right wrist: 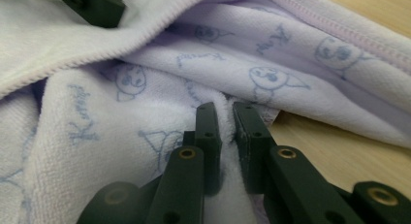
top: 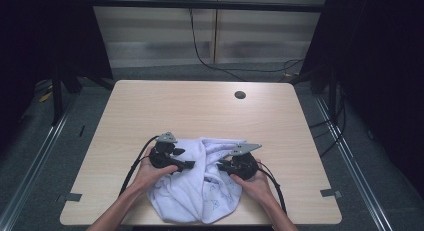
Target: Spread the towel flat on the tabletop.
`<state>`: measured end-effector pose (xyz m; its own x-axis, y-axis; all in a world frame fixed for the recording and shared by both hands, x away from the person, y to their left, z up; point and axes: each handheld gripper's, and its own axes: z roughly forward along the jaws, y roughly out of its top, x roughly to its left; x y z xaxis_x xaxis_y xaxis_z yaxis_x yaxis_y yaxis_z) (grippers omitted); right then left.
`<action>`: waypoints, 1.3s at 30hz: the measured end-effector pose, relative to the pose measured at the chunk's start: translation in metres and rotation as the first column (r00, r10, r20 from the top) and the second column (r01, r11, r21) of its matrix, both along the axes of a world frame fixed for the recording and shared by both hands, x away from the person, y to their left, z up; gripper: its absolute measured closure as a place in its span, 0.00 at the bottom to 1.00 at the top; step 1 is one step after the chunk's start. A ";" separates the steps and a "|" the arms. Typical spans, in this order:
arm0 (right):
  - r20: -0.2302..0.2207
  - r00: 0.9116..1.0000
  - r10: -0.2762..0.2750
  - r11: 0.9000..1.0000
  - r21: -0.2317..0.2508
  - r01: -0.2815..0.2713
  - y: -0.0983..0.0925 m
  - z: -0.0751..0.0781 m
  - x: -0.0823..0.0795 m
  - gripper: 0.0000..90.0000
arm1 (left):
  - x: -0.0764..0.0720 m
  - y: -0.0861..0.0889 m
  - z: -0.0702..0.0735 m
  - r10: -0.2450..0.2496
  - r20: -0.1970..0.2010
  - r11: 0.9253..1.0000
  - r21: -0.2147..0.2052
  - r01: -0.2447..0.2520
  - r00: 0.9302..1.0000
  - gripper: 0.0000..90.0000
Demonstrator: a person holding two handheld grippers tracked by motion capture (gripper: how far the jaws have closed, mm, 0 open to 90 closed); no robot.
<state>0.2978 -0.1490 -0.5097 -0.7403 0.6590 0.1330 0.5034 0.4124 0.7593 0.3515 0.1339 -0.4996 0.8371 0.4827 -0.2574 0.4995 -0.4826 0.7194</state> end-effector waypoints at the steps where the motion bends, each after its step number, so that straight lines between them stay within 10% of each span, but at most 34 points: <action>1: 0.001 1.000 0.003 1.000 -0.004 -0.003 0.001 0.000 0.000 0.91 | -0.002 0.000 -0.001 -0.014 0.009 1.000 0.001 0.014 1.000 0.52; 5: -0.008 1.000 0.003 1.000 0.010 -0.003 0.004 0.000 -0.001 0.92 | -0.005 0.003 0.003 -0.035 0.027 0.999 0.008 0.035 0.999 0.80; 10: -0.011 1.000 -0.024 1.000 0.002 0.024 0.000 0.002 0.000 0.93 | -0.008 0.024 0.021 0.012 0.037 0.994 -0.110 -0.008 0.999 0.88; 16: 0.023 0.995 -0.095 0.995 0.037 0.094 -0.020 0.021 0.001 0.93 | -0.012 0.065 0.052 0.096 0.076 0.959 -0.275 -0.072 0.992 0.90; 27: 0.130 0.961 -0.246 0.966 0.113 0.232 -0.068 0.085 0.009 0.93 | -0.016 0.104 0.092 0.198 0.152 0.927 -0.349 -0.135 0.968 0.92; 28: 0.162 0.951 -0.264 0.962 0.118 0.247 -0.075 0.107 0.014 0.93 | -0.014 0.111 0.104 0.220 0.164 0.915 -0.377 -0.145 0.962 0.92; 31: 0.184 0.940 -0.287 0.955 0.135 0.265 -0.080 0.125 0.019 0.93 | -0.010 0.119 0.119 0.251 0.188 0.908 -0.386 -0.164 0.949 0.92; 33: 0.220 0.918 -0.331 0.939 0.174 0.297 -0.092 0.155 0.030 0.93 | -0.002 0.132 0.141 0.311 0.213 0.888 -0.411 -0.204 0.926 0.93; 34: 0.220 0.918 -0.331 0.939 0.174 0.297 -0.092 0.155 0.030 0.93 | -0.002 0.132 0.141 0.311 0.213 0.888 -0.411 -0.204 0.926 0.93; 35: 0.232 0.907 -0.352 0.931 0.184 0.315 -0.096 0.172 0.039 0.93 | 0.003 0.139 0.155 0.350 0.228 0.878 -0.418 -0.233 0.909 0.93; 39: 0.252 0.890 -0.379 0.922 0.180 0.342 -0.100 0.200 0.061 0.93 | 0.013 0.149 0.179 0.399 0.265 0.867 -0.421 -0.267 0.878 0.93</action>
